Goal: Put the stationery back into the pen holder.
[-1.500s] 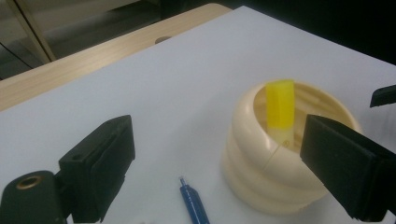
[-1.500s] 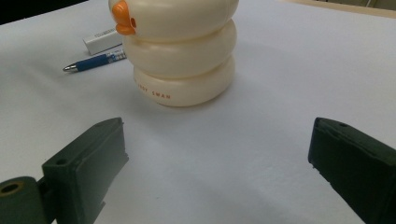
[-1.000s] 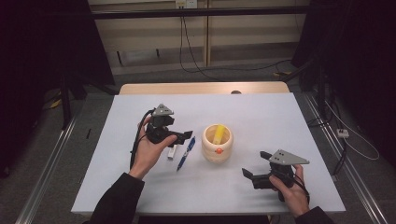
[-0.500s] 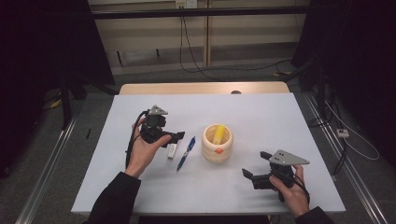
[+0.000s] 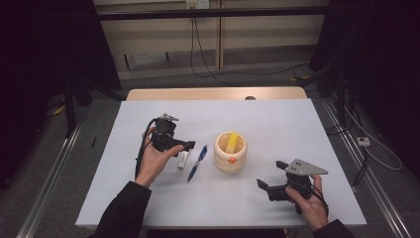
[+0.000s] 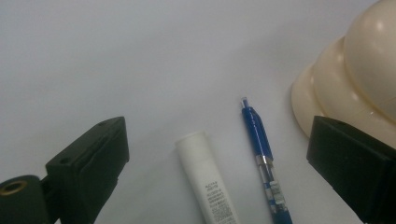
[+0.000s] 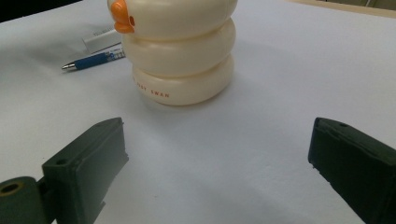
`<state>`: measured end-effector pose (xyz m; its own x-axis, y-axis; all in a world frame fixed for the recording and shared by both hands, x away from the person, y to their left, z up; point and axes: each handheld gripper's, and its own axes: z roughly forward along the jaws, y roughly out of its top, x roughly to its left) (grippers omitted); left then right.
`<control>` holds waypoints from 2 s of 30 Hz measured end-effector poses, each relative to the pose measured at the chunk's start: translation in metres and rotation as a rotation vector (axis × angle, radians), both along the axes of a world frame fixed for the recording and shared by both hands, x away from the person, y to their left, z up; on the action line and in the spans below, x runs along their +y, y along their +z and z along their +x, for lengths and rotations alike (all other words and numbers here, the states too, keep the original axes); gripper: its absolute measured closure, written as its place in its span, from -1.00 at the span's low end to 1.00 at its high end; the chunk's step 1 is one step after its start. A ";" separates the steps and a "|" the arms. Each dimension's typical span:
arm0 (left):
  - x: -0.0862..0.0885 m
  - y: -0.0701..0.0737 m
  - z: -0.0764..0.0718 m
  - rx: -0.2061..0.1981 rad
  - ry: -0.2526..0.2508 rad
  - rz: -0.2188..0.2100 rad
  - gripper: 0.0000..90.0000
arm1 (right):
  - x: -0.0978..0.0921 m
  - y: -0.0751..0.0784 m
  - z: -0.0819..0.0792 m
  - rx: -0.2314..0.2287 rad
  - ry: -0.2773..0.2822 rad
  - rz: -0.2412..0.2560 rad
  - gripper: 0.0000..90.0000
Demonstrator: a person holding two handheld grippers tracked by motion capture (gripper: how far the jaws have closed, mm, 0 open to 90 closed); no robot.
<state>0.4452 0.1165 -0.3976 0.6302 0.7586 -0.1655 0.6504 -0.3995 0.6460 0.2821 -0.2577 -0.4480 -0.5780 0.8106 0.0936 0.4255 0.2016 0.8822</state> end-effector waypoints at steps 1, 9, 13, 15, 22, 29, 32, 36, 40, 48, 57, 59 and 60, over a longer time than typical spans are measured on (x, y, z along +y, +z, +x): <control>-0.003 -0.002 0.001 0.007 0.008 0.021 -0.85 | 0.000 0.000 0.000 0.000 -0.002 -0.001 -0.92; -0.010 -0.013 0.013 0.086 0.005 0.051 -0.83 | 0.000 0.000 0.000 0.000 0.000 -0.002 -0.92; -0.013 -0.014 0.018 0.113 0.016 0.077 -0.81 | 0.000 0.000 0.000 0.000 0.001 -0.003 -0.92; -0.016 -0.014 0.018 0.119 0.024 0.089 -0.74 | 0.000 0.000 0.000 -0.001 0.002 -0.004 -0.92; -0.024 -0.022 0.020 0.142 0.062 0.175 -0.57 | 0.000 0.000 0.000 -0.001 0.003 -0.008 -0.92; -0.026 -0.027 0.023 0.165 0.068 0.192 -0.39 | 0.000 0.000 0.000 0.000 0.003 -0.009 -0.92; -0.029 -0.030 0.024 0.164 0.065 0.212 -0.29 | 0.000 0.000 0.000 0.001 0.003 -0.010 -0.92; -0.031 -0.031 0.025 0.171 0.070 0.240 -0.13 | 0.000 0.000 0.000 0.001 0.004 -0.011 -0.92; -0.032 -0.032 0.025 0.174 0.075 0.243 0.07 | 0.000 0.000 -0.001 0.003 0.003 -0.011 -0.92; -0.036 -0.032 0.025 0.177 0.068 0.274 0.34 | 0.000 0.000 0.000 0.005 0.003 -0.009 -0.92; -0.039 -0.033 0.024 0.181 0.094 0.278 0.42 | 0.000 0.000 -0.001 0.016 0.001 0.018 -0.92; -0.039 -0.032 0.024 0.185 0.096 0.277 0.43 | -0.001 0.000 0.000 0.014 -0.004 0.014 -0.92; -0.038 -0.032 0.025 0.183 0.097 0.278 0.43 | -0.001 0.000 0.000 0.015 -0.005 0.013 -0.92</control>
<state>0.4698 0.0784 -0.4298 0.5316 0.8457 -0.0478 0.7894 -0.4741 0.3901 0.2817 -0.2586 -0.4481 -0.5720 0.8125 0.1126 0.4394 0.1876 0.8785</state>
